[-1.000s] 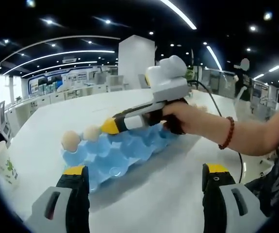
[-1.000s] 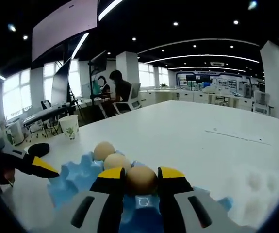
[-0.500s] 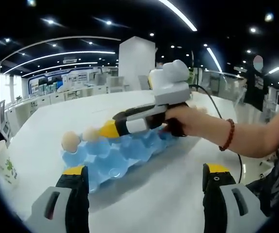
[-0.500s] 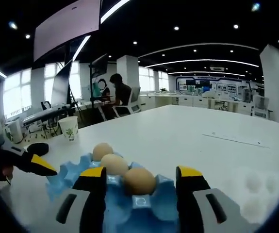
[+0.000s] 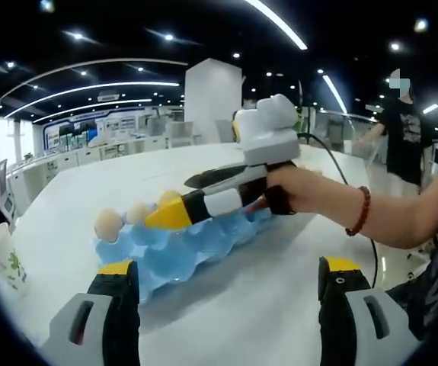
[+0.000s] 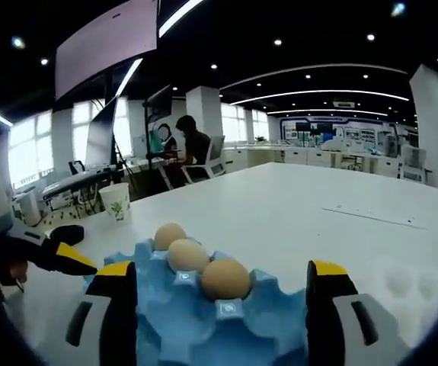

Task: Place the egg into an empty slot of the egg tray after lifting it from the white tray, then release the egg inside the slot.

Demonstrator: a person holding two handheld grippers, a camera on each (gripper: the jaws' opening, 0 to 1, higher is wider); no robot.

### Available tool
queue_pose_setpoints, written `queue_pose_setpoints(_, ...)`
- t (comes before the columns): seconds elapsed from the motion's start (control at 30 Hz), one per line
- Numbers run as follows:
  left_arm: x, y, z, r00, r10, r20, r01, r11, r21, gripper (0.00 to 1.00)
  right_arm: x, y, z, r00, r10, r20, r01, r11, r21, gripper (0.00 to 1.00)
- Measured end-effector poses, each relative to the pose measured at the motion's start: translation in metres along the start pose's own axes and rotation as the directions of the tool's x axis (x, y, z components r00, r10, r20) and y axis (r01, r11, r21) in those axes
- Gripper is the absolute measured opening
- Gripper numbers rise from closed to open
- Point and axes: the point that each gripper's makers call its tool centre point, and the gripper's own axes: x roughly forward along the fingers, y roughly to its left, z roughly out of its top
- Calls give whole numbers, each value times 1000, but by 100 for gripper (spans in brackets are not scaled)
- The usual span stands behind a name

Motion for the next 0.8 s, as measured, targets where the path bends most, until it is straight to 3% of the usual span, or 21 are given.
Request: queue_pose_setpoints(0.8, 1, -2, 3, 1000, 0, 6, 0, 1000, -2, 100, -28, -27, 4, 998, -67, 13, 67, 998, -9, 100)
